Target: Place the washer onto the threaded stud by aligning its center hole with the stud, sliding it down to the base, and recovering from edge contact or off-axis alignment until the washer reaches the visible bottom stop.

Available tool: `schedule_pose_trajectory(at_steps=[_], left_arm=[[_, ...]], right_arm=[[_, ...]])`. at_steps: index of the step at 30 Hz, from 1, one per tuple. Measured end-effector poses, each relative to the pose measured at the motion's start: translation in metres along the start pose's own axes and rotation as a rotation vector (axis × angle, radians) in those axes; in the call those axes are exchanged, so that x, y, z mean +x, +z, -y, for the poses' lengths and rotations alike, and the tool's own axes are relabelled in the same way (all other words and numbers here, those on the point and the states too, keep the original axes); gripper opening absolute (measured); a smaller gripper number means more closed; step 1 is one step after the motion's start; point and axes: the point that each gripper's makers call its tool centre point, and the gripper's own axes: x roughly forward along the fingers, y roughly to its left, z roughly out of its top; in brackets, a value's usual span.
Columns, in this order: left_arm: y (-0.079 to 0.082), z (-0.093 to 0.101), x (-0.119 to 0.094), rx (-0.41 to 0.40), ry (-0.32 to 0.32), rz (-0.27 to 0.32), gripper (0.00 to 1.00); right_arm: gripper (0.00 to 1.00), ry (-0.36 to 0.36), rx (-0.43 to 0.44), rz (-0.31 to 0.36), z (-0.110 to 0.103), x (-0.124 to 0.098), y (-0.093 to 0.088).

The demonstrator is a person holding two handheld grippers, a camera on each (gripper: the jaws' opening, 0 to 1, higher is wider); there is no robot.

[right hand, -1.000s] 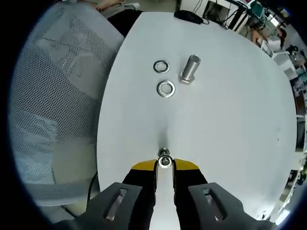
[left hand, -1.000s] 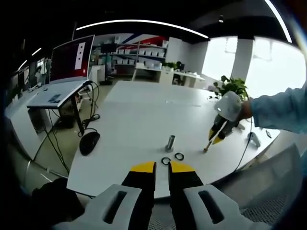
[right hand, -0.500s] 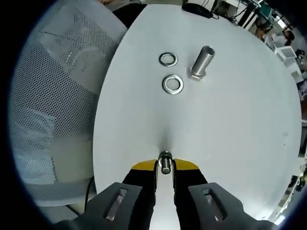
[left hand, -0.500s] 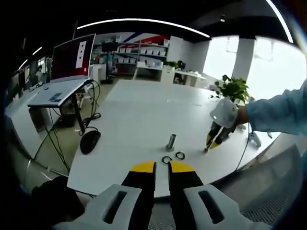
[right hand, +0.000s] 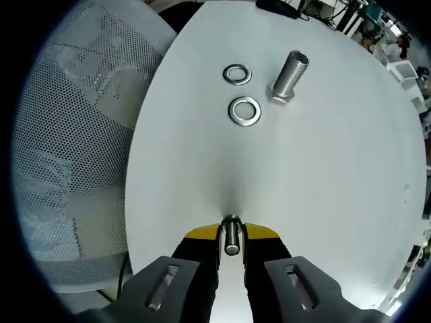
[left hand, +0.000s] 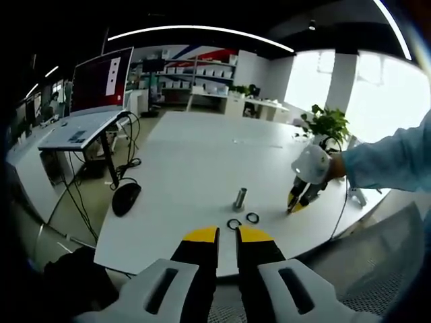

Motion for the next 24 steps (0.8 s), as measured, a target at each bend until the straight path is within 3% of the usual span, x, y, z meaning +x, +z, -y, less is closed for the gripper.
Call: schedule_pose_trajectory(at_steps=[3,6,10,17,24], left_arm=[[0.000,0.000,0.000,0.000,-0.001,0.001,0.07],[0.000,0.000,0.000,0.001,-0.003,0.001,0.07],[0.000,0.001,0.000,0.003,-0.005,0.000,0.07],[-0.002,0.002,0.000,0.009,-0.008,-0.011,0.07],[-0.002,0.003,0.000,0.015,-0.013,-0.012,0.07]], right_arm=[[0.14,0.003,0.015,0.003,0.000,0.000,0.000],[0.24,-0.009,0.062,0.010,-0.001,-0.002,-0.001],[0.31,-0.029,0.117,0.084,-0.003,-0.015,0.008],[0.34,-0.048,0.249,0.296,-0.016,-0.071,0.029],[0.34,-0.084,0.411,0.514,-0.033,-0.137,0.026]])
